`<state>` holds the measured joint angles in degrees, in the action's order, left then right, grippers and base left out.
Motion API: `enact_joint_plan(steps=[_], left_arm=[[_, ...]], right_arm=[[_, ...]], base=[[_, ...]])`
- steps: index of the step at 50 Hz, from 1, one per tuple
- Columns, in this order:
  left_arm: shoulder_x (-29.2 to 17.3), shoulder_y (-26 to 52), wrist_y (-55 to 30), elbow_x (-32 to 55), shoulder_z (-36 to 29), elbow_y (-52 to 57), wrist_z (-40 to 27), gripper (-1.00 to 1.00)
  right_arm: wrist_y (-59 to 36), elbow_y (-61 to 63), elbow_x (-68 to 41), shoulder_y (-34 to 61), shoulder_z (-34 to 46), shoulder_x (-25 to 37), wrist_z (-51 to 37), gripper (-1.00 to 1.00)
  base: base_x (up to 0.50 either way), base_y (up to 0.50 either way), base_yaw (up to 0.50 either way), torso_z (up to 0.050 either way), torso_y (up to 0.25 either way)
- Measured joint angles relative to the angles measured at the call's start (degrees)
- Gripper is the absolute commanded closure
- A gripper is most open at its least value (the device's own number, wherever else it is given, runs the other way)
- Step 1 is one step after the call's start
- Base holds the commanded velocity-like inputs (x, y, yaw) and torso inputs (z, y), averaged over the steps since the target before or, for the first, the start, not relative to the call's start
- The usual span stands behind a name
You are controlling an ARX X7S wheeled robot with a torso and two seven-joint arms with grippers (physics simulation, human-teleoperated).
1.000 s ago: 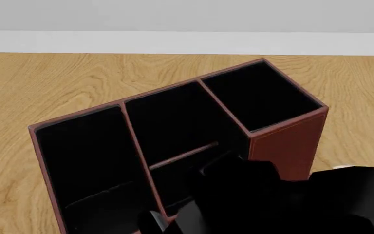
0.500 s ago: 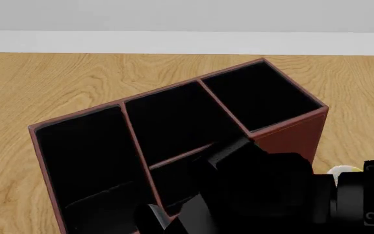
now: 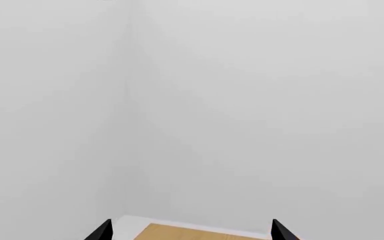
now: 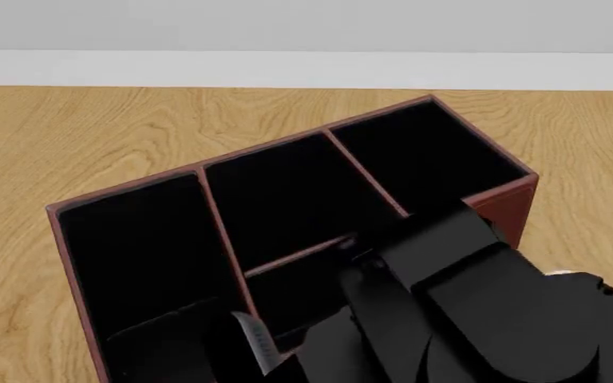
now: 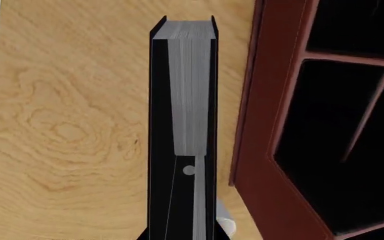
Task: Pick up the book and place it in the front compartment of the caddy.
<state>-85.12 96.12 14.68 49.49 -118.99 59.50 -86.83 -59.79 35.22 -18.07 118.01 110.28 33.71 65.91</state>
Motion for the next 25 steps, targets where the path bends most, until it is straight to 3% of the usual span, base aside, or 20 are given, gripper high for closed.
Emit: enact_joint_plan(steps=[13, 25], left_arm=[[-0.64, 5.24, 0.74, -0.51, -5.66, 0.09, 0.11, -1.0], [0.05, 15.7, 1.82, -0.8, -16.61, 0.13, -0.88, -1.0]], right_arm=[[-4.96, 5.1, -1.57, 4.63, -4.39, 2.77, -0.11, 1.0], [-2.33, 3.37, 0.12, 9.21, -6.83, 4.58, 0.89, 1.0]], base=[[0.0, 0.0, 0.0, 0.0, 0.001], [0.0, 0.0, 0.0, 0.0, 0.0]])
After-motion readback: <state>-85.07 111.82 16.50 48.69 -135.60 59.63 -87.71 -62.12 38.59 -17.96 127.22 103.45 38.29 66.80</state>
